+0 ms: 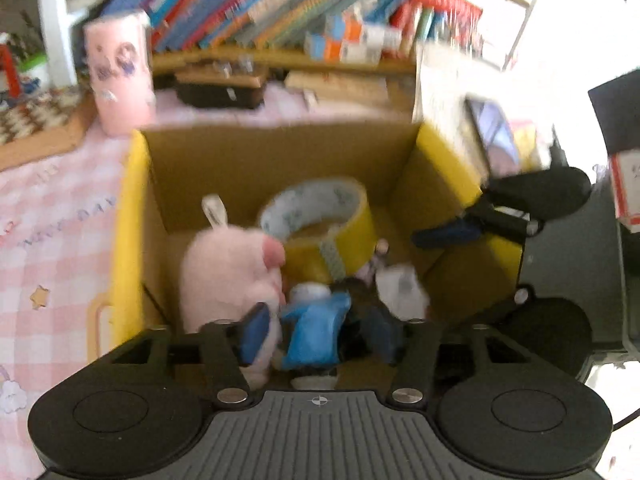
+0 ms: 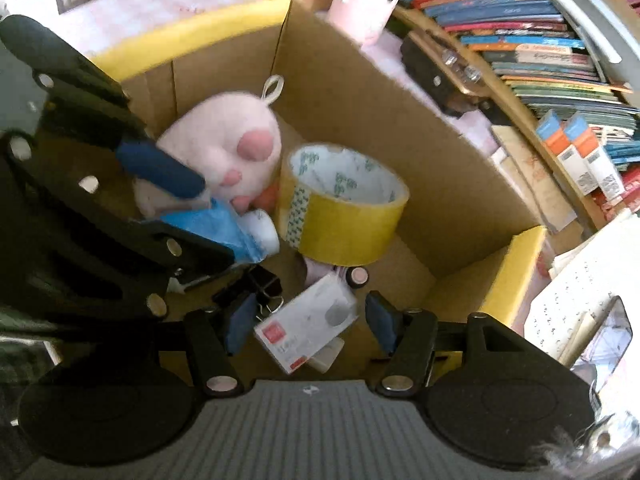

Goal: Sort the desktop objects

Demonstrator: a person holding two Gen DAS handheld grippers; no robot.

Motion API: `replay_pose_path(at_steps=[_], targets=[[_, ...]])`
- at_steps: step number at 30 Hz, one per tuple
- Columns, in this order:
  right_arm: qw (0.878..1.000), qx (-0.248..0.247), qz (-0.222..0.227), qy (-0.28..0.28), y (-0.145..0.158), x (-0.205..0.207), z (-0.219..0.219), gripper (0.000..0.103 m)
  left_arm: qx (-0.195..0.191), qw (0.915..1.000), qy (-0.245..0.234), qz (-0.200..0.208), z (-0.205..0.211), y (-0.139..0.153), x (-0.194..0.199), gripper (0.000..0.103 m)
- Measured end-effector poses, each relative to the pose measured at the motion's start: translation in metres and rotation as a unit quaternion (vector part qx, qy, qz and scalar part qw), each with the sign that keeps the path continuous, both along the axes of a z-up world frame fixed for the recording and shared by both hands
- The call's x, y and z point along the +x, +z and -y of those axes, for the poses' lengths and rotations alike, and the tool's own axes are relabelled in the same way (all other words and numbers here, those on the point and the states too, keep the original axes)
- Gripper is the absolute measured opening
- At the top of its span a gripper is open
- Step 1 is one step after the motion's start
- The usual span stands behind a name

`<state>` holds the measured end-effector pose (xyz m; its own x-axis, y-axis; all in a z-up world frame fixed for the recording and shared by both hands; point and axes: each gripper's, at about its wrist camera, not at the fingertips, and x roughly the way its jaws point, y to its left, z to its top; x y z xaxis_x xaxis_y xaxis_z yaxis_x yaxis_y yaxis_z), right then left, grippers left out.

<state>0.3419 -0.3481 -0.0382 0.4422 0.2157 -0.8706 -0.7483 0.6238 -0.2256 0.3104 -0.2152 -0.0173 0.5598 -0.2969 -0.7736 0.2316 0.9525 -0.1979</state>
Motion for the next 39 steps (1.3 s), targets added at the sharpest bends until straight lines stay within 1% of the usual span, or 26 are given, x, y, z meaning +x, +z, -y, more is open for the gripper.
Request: replay_pose_path(at_steps=[1, 3, 4, 5, 6, 8, 10, 13, 15, 18, 20, 22, 26, 28, 35, 39], targets=[[1.000, 0.017, 0.006, -0.008, 0.008, -0.004, 0.004, 0.070, -0.010, 0.9999, 0.000, 0.014, -0.003, 0.007, -0.006, 0.070], [0.999, 0.046, 0.016, -0.023, 0.024, -0.010, 0.010, 0.070, -0.020, 0.9985, 0.004, 0.050, -0.011, 0.025, -0.021, 0.072], [0.997, 0.062, 0.028, -0.035, 0.034, -0.016, 0.013, 0.070, -0.021, 0.9974, 0.004, 0.068, -0.013, 0.033, -0.029, 0.073], [0.995, 0.079, 0.044, -0.049, 0.043, -0.023, 0.017, 0.070, -0.021, 0.9960, 0.004, 0.086, -0.017, 0.041, -0.039, 0.076], [0.992, 0.093, 0.057, -0.062, 0.051, -0.029, 0.020, 0.074, -0.019, 0.9940, 0.007, 0.107, -0.021, 0.050, -0.049, 0.078], [0.983, 0.129, 0.089, -0.100, 0.068, -0.047, 0.026, 0.076, -0.014, 0.9883, 0.017, 0.151, -0.032, 0.064, -0.069, 0.089], [0.971, 0.160, 0.118, -0.135, 0.083, -0.067, 0.029, 0.076, -0.005, 0.9808, 0.036, 0.192, -0.045, 0.076, -0.091, 0.091], [0.954, 0.194, 0.152, -0.174, 0.095, -0.094, 0.026, 0.076, 0.016, 0.9716, 0.068, 0.226, -0.065, 0.086, -0.119, 0.095], [0.941, 0.212, 0.169, -0.201, 0.100, -0.112, 0.022, 0.077, 0.027, 0.9657, 0.094, 0.241, -0.080, 0.088, -0.137, 0.096], [0.922, 0.234, 0.190, -0.242, 0.100, -0.144, 0.015, 0.078, 0.038, 0.9583, 0.134, 0.249, -0.104, 0.086, -0.161, 0.098], [0.910, 0.240, 0.203, -0.269, 0.095, -0.162, 0.010, 0.080, 0.043, 0.9557, 0.150, 0.250, -0.116, 0.083, -0.176, 0.098], [0.899, 0.246, 0.211, -0.294, 0.090, -0.181, 0.004, 0.081, 0.051, 0.9542, 0.161, 0.247, -0.126, 0.079, -0.187, 0.099], [0.885, 0.256, 0.209, -0.327, 0.078, -0.216, -0.011, 0.081, 0.062, 0.9529, 0.173, 0.241, -0.143, 0.073, -0.217, 0.100], [0.882, 0.257, 0.206, -0.336, 0.072, -0.233, -0.019, 0.082, 0.069, 0.9520, 0.176, 0.240, -0.148, 0.069, -0.233, 0.101], [0.880, 0.249, 0.188, -0.357, 0.052, -0.290, -0.047, 0.083, 0.111, 0.9517, 0.169, 0.231, -0.154, 0.051, -0.276, 0.102], [0.887, 0.236, 0.179, -0.354, 0.043, -0.313, -0.060, 0.084, 0.116, 0.9527, 0.178, 0.217, -0.159, 0.040, -0.297, 0.102]])
